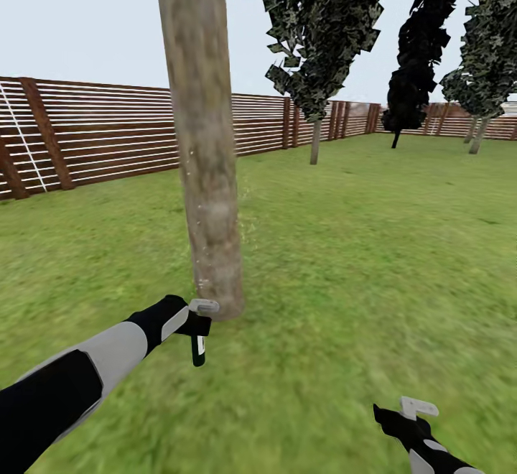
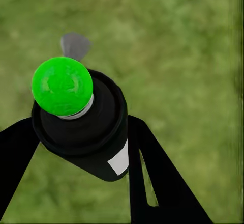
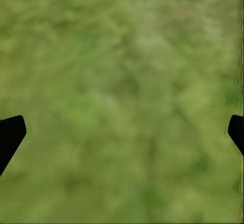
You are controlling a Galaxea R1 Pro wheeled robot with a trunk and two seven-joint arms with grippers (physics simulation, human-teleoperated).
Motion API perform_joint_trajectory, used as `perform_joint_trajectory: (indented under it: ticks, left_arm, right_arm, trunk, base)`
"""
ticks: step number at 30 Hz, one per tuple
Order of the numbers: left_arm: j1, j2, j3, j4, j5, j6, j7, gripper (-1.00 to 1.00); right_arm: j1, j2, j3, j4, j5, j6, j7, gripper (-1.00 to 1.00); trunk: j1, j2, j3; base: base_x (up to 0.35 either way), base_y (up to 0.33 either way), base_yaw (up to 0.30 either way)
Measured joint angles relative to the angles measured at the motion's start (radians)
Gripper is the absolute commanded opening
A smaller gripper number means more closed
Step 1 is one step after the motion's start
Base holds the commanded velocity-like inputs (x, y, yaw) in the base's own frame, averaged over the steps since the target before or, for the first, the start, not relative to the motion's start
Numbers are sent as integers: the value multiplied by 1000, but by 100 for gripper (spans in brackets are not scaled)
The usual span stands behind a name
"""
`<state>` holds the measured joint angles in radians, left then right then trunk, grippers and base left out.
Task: In the garden, pick up the pesticide atomizer on the floor and spray pesticide onto both trees until each tree trunk is fully covered.
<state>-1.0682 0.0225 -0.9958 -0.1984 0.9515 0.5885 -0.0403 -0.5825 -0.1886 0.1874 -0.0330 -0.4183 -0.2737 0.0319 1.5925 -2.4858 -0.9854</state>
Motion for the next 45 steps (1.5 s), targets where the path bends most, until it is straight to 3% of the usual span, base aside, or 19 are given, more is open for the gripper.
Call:
perform_joint_trajectory:
  ticks: [25, 28, 39, 42, 45]
  left_arm:
    - [0, 0, 0, 0, 0, -1, 0, -100]
    - [20, 0, -1, 1, -1, -1, 0, -100]
    - [24, 6, 7, -3, -7, 8, 4, -100]
    - [-27, 8, 7, -3, -12, 44, 6, -100]
    - [-123, 5, 10, -4, -12, 120, 6, -100]
  right_arm:
    - [0, 0, 0, 0, 0, 0, 0, 100]
    - [-1, 0, 0, 0, 0, 0, 0, 100]
    - [0, -3, -1, 0, -1, 0, 0, 100]
    - [0, -3, -2, 0, -1, 0, 0, 100]
    - [0, -3, -1, 0, -1, 0, 0, 100]
  trunk:
    - [0, 0, 0]
    - [0, 0, 0]
    - [0, 0, 0]
    - [0, 0, 0]
    - [0, 0, 0]
  base:
    - [80, -322, 181]
    - [0, -298, 197]
    - [-54, -18, 7]
    - [-13, 0, 0]
    - [-2, 0, 0]
